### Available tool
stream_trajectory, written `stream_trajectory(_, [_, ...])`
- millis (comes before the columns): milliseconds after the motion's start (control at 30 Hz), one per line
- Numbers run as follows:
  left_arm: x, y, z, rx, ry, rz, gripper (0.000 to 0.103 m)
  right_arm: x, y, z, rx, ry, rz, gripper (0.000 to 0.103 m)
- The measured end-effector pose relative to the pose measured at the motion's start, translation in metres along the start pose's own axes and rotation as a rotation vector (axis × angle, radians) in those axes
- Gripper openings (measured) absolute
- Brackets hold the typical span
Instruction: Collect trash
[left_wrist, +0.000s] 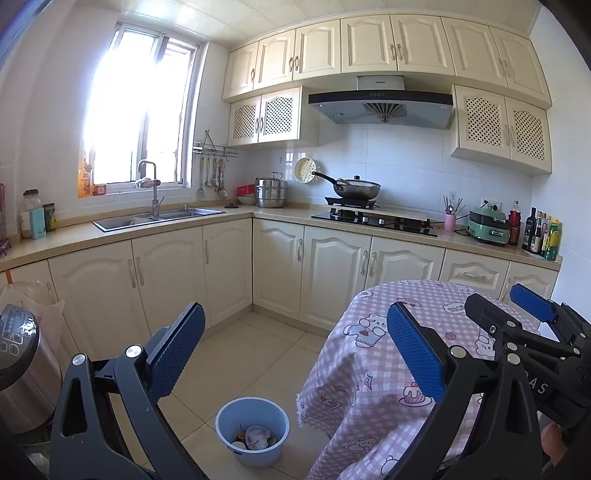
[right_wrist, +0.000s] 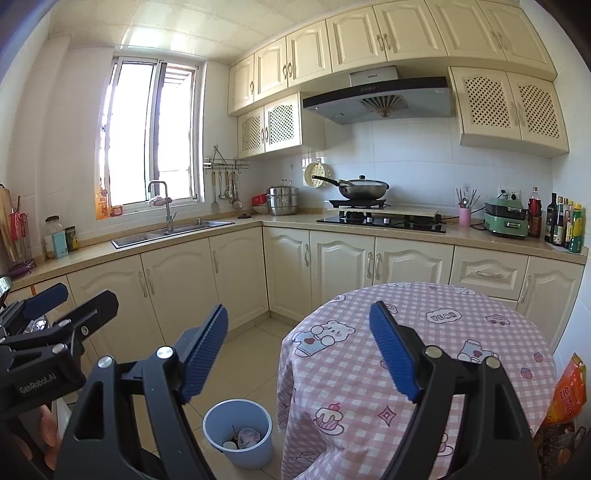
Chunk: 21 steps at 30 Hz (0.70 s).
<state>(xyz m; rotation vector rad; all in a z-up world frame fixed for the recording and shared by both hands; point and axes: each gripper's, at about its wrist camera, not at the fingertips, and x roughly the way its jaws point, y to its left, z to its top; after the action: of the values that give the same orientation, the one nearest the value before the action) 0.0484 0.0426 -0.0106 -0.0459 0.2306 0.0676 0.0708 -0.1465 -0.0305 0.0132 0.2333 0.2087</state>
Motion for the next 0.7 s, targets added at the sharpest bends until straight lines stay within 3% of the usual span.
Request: stream_trajectory(700, [-0.020, -0.019, 0.000, 0.036, -0.038, -0.009, 0.095, -0.025, -0.005, 0.003, 0.002, -0.055, -0.006, 0.081])
